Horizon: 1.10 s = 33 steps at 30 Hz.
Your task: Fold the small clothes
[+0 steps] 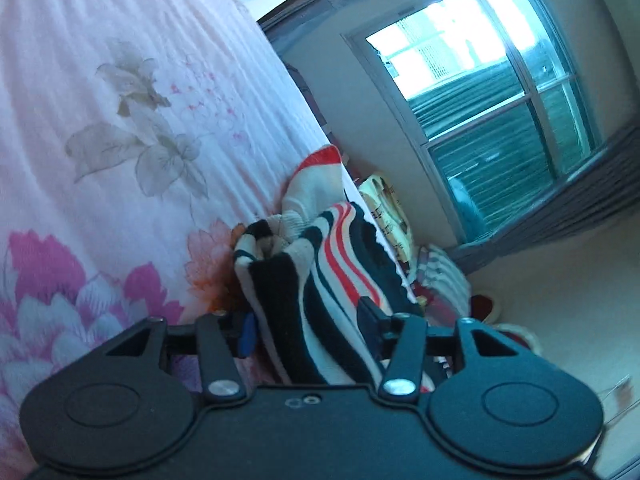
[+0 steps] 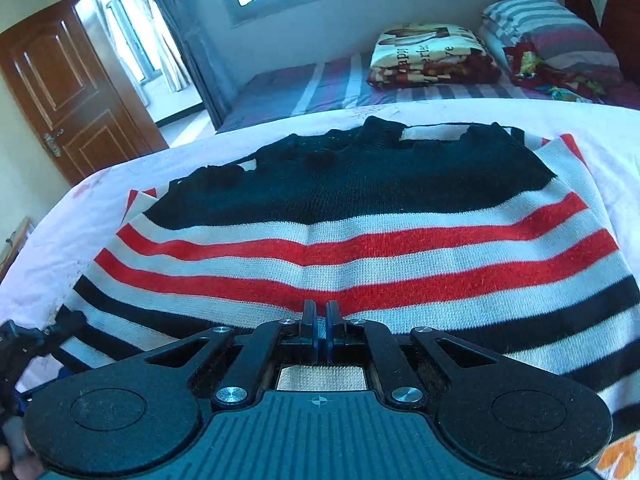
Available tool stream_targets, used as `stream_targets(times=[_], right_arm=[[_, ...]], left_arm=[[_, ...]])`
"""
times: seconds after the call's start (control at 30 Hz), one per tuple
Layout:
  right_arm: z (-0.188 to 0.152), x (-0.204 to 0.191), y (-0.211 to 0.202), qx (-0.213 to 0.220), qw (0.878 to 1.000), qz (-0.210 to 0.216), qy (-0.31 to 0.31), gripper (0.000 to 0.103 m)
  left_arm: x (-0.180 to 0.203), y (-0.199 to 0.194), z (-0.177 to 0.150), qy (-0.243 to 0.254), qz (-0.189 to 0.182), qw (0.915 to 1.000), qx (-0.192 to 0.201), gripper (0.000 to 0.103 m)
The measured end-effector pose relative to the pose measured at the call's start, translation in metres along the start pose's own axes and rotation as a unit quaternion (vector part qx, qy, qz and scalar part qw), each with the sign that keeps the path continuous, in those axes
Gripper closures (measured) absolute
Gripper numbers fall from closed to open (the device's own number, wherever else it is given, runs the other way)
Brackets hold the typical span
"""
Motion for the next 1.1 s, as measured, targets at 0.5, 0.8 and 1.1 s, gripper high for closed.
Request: stream_targets(times=[0.5, 0.8, 1.1], right_arm=[[-0.004, -0.009, 0.007, 0.006, 1.0, -0.015, -0.014, 0.099], [-0.003, 0.001, 0.01, 0.01, 1.0, 0.005, 0.0, 0.103], [0.001, 0.024, 0.008, 0.001, 0.997, 0.075, 0.029, 0.103]], left_arm=[[-0.018, 0.019, 0.018, -0.031, -0.024, 0.9992, -0.005, 0.087], [-0.013, 0.017, 0.02, -0.027, -0.032, 0.9991, -0.002, 0.087], [0.071, -0.007, 0.013, 0.061, -0.04, 0.9968, 0.033, 0.087]])
Point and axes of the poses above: each gripper's, at about its wrist camera, not at the fingertips, and y roughly the way its jaws point, x to its right, z to its top, the point moved 5 cm from there along y, roughly the way its jaws point, and after that the axes turned 2 degrees about z, right-handed, at the moved point
